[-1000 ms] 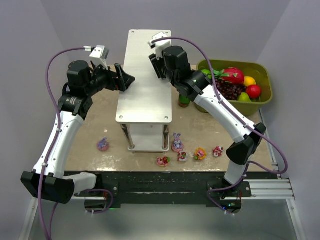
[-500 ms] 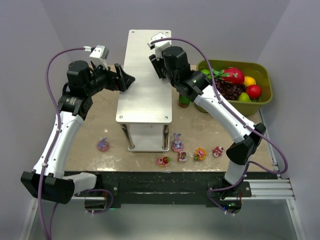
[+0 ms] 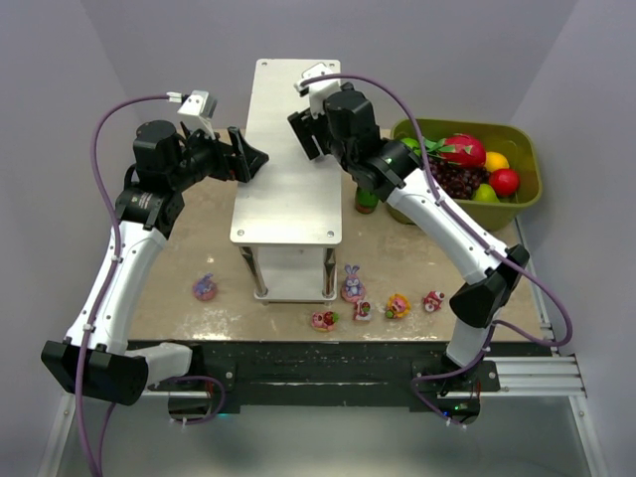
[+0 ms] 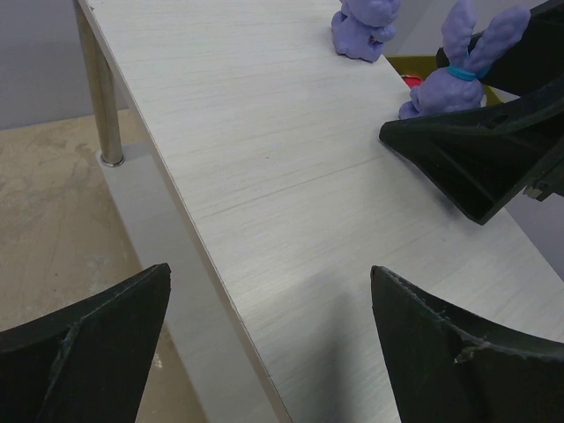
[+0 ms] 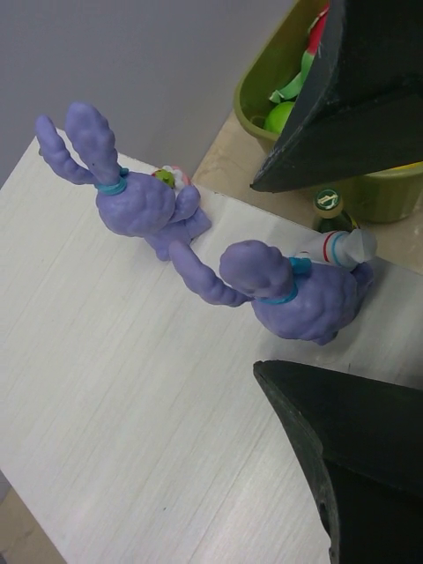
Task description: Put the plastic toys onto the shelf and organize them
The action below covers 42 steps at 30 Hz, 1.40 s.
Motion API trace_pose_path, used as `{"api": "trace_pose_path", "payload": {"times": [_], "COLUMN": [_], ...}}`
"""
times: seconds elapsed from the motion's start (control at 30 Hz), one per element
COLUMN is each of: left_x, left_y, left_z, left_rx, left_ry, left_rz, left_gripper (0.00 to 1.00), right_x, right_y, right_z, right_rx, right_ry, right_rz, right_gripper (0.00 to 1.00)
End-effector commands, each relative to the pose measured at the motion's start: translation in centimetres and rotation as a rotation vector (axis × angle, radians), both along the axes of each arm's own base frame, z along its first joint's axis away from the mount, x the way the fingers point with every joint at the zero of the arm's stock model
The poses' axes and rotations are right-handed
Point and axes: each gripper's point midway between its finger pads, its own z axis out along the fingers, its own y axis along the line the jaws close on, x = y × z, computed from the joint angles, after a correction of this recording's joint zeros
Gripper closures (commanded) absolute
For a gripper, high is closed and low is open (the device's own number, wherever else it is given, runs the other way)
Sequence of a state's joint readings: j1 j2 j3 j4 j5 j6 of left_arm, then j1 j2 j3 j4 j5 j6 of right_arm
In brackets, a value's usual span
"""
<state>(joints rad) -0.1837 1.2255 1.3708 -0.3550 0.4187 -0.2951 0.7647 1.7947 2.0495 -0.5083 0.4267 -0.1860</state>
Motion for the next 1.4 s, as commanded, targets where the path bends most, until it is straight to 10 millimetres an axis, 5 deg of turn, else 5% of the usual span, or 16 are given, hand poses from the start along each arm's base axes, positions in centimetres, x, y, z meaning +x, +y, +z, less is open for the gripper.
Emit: {"api": "trace_pose_path", "payload": {"times": [0.0, 0.3, 0.5, 0.77, 0.87, 0.97, 1.1, 1.3, 1.37], "left_x": [-0.3, -0.6, -1.0, -1.0, -0.9, -0.7, -0.7, -0.4, -0.2], "left_y": [0.2, 0.5, 0.7, 1.1, 1.3, 1.4, 1.1, 0.6, 0.4], "left_z": [1.5, 2.0, 2.7, 3.2, 3.0, 2.8, 3.3, 3.7, 3.6], "left_rx": [-0.003, -0.002, -0.004, -0.005, -0.008, -0.016, -0.038, -0.062, -0.064], "left_ry": [-0.049, -0.060, -0.080, -0.086, -0.078, -0.068, -0.080, -0.091, -0.088], "left_rz": [-0.003, 0.010, 0.024, 0.047, 0.065, 0.076, 0.065, 0.045, 0.038], "left_gripper": [0.01, 0.01, 0.00, 0.00, 0.00, 0.01, 0.01, 0.00, 0.00], "right_x": [-0.2, -2.0, -3.9, -7.5, -9.2, -9.9, -12.1, -15.8, -16.7], "right_y": [-0.8, -1.2, -1.2, -5.9, -8.2, -10.4, -12.4, -11.2, -10.7], "right_z": [3.9, 7.1, 8.2, 11.3, 10.8, 7.6, 0.5, -9.9, -11.7], "right_rx": [0.064, 0.116, 0.152, 0.272, 0.316, 0.354, 0.271, 0.286, 0.323], "right_ry": [-0.070, -0.109, -0.105, -0.134, -0.100, 0.004, 0.205, 0.508, 0.565], "right_rz": [-0.020, 0.039, 0.110, 0.024, -0.038, -0.178, -0.276, -0.253, -0.252], "right_gripper": [0.16, 0.01, 0.01, 0.01, 0.02, 0.03, 0.04, 0.11, 0.12]}}
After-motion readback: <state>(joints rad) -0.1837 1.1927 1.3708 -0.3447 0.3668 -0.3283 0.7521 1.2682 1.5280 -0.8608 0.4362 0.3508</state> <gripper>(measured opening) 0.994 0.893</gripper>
